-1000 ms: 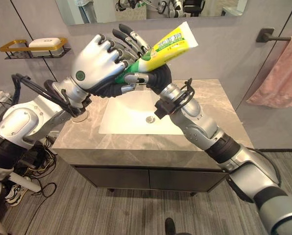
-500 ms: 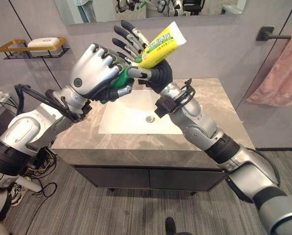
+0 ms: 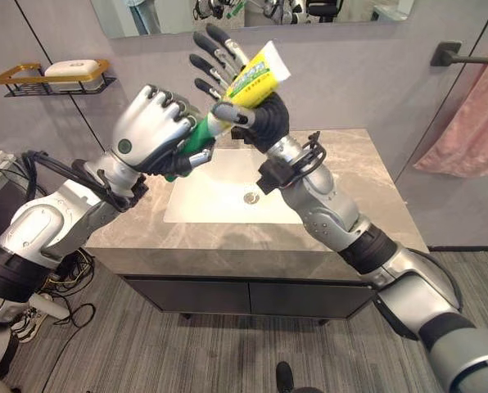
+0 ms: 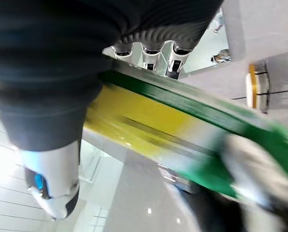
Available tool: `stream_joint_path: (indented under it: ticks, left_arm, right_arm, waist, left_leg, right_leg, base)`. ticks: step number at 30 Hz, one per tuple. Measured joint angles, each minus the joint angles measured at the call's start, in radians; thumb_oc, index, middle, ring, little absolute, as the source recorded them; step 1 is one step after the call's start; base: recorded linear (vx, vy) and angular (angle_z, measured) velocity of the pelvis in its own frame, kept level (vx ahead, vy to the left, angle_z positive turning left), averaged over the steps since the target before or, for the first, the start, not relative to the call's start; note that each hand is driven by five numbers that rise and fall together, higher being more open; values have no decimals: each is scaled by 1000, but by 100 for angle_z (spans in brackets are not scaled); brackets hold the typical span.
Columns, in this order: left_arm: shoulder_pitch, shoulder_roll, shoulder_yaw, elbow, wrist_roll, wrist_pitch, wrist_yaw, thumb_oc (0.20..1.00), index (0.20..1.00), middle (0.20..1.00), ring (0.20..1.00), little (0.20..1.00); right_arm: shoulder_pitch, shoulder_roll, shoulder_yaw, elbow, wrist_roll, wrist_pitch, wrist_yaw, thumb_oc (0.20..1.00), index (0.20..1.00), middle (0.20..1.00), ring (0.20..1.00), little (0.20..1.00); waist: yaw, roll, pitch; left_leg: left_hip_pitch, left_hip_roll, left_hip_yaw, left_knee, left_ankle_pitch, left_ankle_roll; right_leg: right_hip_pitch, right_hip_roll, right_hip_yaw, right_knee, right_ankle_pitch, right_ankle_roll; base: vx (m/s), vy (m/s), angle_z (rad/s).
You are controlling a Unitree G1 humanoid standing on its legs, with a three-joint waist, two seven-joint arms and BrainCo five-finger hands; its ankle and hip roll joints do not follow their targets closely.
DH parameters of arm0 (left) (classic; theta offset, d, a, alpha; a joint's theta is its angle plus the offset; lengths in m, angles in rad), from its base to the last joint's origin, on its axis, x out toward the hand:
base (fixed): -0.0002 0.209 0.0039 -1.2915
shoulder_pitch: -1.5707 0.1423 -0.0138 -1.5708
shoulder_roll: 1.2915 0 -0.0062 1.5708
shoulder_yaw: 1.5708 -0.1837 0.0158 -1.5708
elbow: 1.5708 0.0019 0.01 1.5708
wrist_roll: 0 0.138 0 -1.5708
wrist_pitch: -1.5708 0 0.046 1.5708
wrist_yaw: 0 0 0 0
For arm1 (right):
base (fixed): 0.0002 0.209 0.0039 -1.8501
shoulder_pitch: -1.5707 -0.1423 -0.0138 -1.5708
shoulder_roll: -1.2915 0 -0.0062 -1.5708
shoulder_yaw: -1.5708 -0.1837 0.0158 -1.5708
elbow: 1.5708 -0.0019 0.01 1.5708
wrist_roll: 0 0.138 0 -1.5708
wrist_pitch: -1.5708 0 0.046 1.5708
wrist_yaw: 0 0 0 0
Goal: Put brush and paste in cup on sink, flatten towel.
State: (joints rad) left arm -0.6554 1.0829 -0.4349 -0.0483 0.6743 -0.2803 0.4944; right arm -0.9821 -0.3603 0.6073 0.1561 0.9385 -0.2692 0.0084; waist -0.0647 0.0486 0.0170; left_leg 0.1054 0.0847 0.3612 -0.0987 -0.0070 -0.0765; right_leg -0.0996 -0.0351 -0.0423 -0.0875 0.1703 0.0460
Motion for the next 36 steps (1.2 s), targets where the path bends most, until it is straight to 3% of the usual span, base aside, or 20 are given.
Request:
stream_joint_path:
  ticks: [5,6,25,26,27,28,36]
  left_arm:
    - [11,0,1,41,0,1,-12,200,200,200,200,200]
    - [21,0,2,52,0,1,-14,200,200,200,200,200]
    - [32,-50,-2,67,-2,0,-39,200,200,200,200,200]
    - [32,-53,-2,67,-2,1,-39,200,200,200,200,200]
    - [32,-56,-2,68,-1,1,-39,200,200,200,200,200]
    - [32,-60,-2,68,-1,3,-39,200,200,200,200,200]
    - [32,-69,1,67,-8,4,-38,200,200,200,200,200]
  right_arm:
    - [0,6,-15,0,-1,-11,-7,1000,1000,1000,1000,1000]
    - [0,15,-25,0,-1,-15,-9,200,200,200,200,200]
    - [0,59,-36,0,1,-39,-18,200,200,200,200,200]
    - [0,59,-36,1,1,-39,-19,464,464,464,464,464]
    - [0,59,-36,1,1,-39,-21,464,464,464,464,464]
    - [0,58,-36,1,1,-39,-22,1000,1000,1000,1000,1000]
    - [1,57,-37,1,-3,-40,-43,1000,1000,1000,1000,1000]
  waist:
    - [0,-6,10]
    - [1,-7,12]
    - [8,-37,33]
    - [9,-39,32]
    - [11,-39,32]
    - [12,-40,33]
    - [21,-53,33]
  left_leg:
    - [0,1,-2,0,1,-1]
    - [-1,1,-4,0,1,-1]
    - [-2,15,-73,4,8,-10]
    - [-1,17,-79,4,9,-11]
    - [1,18,-82,4,9,-11]
    - [3,18,-85,4,9,-11]
    - [13,20,-96,3,9,-11]
  right_leg:
    - [0,1,-2,0,0,-1]
    - [1,1,-3,0,0,-1]
    - [35,2,-72,0,-18,-11]
    - [39,2,-79,0,-21,-10]
    - [43,3,-82,0,-23,-10]
    - [47,3,-85,0,-25,-10]
    - [62,2,-94,0,-30,-10]
  base:
    - [0,0,0]
    - [0,0,0]
    - [6,-15,10]
    - [24,-16,16]
    - [20,-12,14]
    - [10,-7,8]
    - [9,-1,3]
